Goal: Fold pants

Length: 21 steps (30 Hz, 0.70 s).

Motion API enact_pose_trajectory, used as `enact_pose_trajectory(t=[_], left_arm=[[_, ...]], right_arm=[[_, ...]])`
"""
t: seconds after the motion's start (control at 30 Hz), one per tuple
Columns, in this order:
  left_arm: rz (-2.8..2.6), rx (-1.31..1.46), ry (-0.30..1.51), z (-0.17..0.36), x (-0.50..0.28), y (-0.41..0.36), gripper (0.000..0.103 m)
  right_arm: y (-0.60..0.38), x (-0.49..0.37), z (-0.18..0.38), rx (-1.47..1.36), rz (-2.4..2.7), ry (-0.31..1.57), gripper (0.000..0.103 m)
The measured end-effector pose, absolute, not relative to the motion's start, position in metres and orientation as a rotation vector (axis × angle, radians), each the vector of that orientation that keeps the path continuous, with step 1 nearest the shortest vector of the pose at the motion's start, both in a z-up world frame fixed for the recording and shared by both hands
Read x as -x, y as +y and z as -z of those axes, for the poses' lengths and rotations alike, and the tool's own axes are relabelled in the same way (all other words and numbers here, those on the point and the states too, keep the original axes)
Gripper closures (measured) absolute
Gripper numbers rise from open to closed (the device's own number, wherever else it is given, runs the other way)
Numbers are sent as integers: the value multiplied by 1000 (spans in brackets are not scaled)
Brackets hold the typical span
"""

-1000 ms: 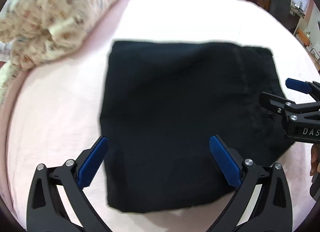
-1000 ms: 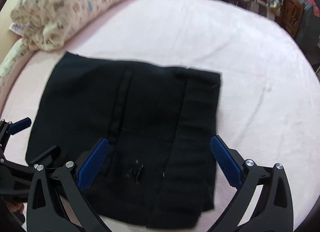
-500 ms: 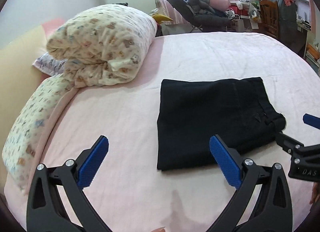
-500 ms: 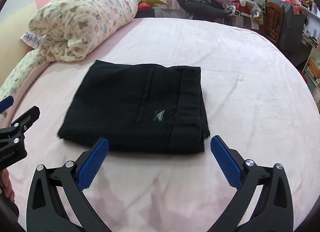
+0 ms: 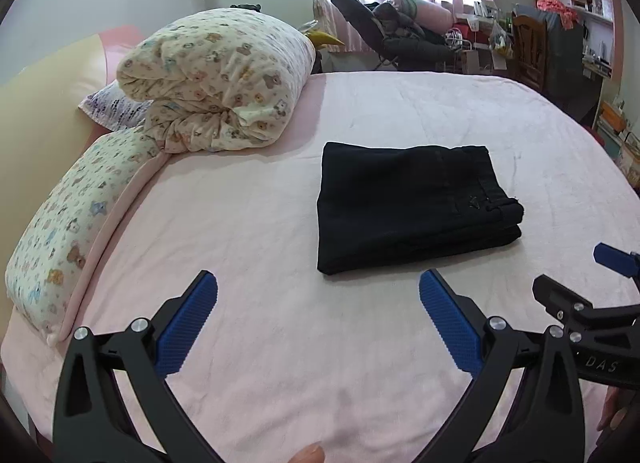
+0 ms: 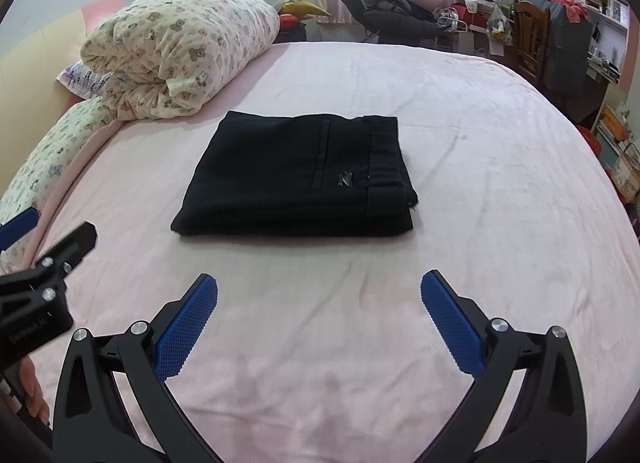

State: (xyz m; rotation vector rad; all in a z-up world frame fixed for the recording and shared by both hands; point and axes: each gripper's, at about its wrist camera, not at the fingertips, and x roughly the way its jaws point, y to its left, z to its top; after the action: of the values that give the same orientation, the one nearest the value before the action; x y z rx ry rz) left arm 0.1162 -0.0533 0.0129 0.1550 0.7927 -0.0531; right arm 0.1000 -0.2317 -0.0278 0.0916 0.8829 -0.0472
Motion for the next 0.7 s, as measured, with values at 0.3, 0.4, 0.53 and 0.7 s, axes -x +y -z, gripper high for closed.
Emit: enact_pose_trajectory(t=[0.3, 0.4, 0.53, 0.7], left_arm=[[49, -158, 792, -20, -89, -40, 2], [56, -156, 799, -19, -85, -37, 2], [69, -144, 798, -21, -79, -35, 2], [63, -123, 798, -25, -75, -32, 2]], right_arm=[[-217, -64, 19, -61, 65, 877, 1], [-213, -58, 18, -64, 69, 875, 1], [-205, -51, 17, -55, 65, 875, 1], [-200, -47, 16, -47, 49, 880, 1]])
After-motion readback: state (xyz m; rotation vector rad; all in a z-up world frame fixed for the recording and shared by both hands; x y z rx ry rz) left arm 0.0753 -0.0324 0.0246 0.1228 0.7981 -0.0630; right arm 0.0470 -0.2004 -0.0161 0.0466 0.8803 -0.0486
